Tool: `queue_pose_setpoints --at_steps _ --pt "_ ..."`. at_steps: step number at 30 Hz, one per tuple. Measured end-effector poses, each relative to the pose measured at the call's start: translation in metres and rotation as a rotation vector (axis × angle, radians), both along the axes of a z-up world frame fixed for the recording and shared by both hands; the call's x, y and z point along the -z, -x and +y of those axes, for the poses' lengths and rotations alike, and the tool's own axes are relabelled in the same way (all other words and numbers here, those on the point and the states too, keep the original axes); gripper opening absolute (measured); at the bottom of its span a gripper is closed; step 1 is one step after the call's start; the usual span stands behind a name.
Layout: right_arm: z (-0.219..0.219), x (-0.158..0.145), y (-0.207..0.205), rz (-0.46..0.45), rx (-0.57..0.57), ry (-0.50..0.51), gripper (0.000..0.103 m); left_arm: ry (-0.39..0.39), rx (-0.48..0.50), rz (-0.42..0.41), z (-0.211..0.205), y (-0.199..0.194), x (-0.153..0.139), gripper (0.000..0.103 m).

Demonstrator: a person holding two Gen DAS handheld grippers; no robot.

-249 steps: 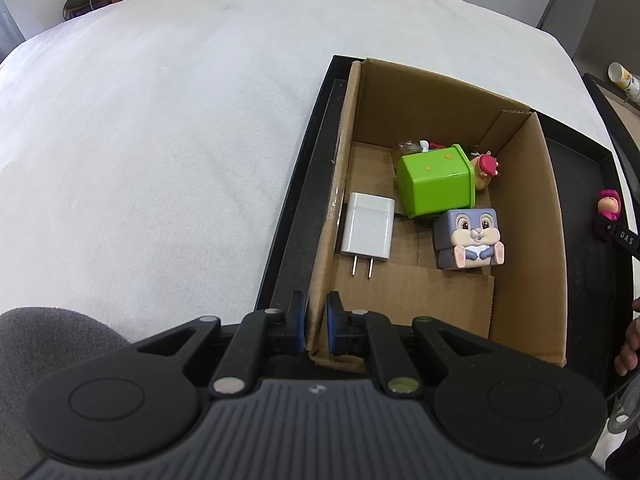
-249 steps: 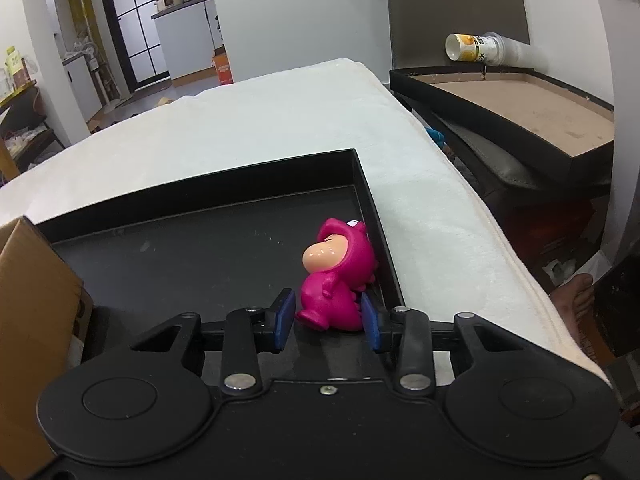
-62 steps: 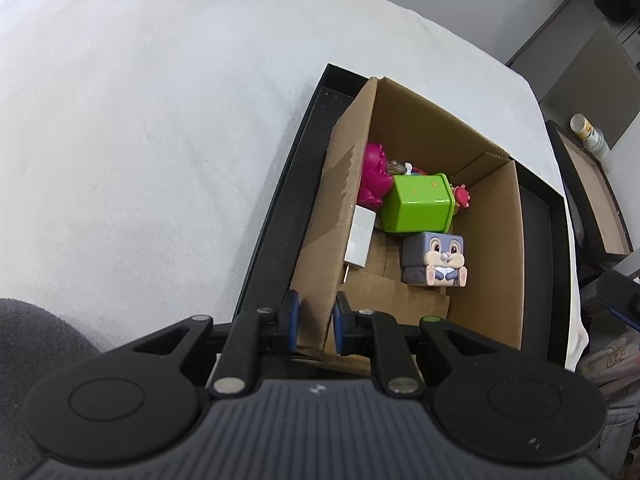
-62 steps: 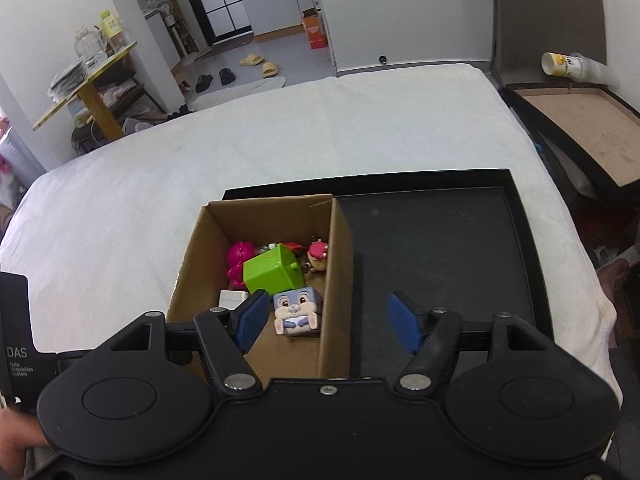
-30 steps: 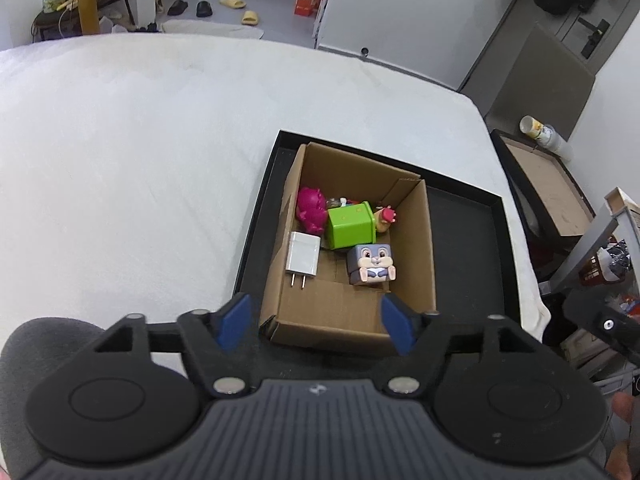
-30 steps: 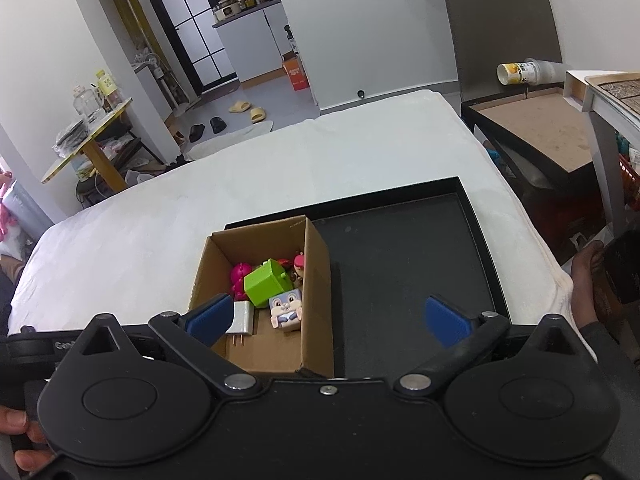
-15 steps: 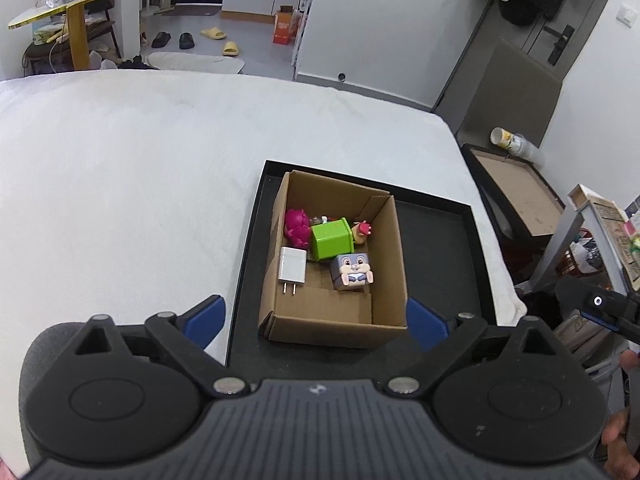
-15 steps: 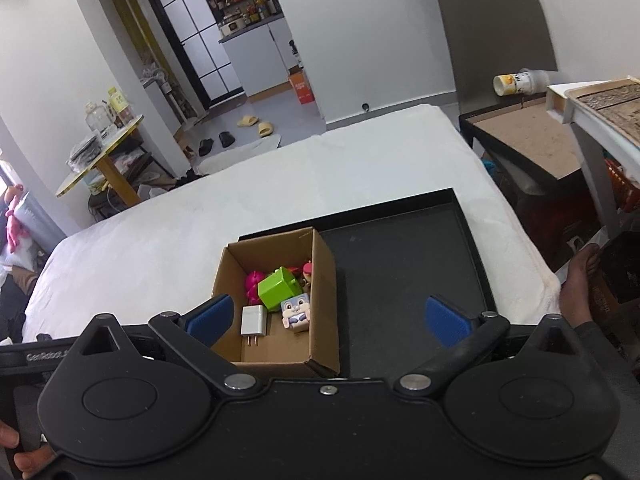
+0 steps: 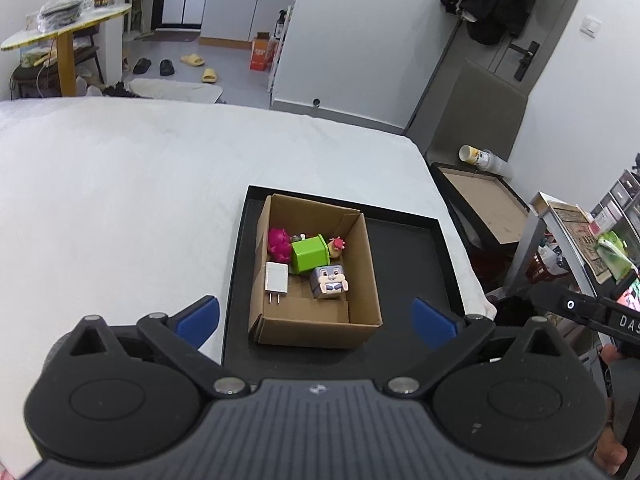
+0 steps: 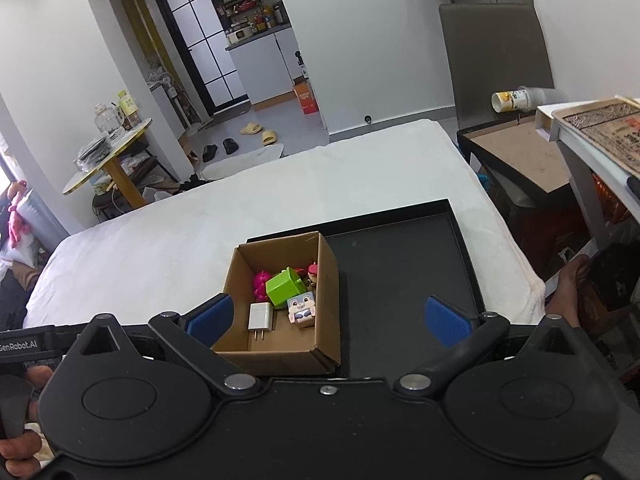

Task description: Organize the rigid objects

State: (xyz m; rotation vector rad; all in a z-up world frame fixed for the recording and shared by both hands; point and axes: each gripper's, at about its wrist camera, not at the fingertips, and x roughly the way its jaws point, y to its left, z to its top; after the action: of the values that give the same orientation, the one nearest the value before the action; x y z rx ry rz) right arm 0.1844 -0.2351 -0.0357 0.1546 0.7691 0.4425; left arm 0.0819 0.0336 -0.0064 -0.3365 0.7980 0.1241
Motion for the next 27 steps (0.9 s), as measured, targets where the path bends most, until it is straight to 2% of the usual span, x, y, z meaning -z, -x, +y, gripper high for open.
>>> queue_pose_setpoints --at_steps 14,20,27 --pt "-0.002 -0.011 0.031 -0.015 -0.013 -0.002 0.103 -0.081 0.04 -0.071 -0.013 0.042 -0.022 0.102" --pt "-0.006 -0.012 0.041 -0.034 -0.009 0.013 0.103 -0.072 0.034 -0.093 -0.012 0.055 -0.024 0.102" --pt "-0.017 -0.009 0.061 -0.045 -0.005 0.049 0.103 -0.102 0.045 -0.124 -0.016 0.072 -0.029 0.102"
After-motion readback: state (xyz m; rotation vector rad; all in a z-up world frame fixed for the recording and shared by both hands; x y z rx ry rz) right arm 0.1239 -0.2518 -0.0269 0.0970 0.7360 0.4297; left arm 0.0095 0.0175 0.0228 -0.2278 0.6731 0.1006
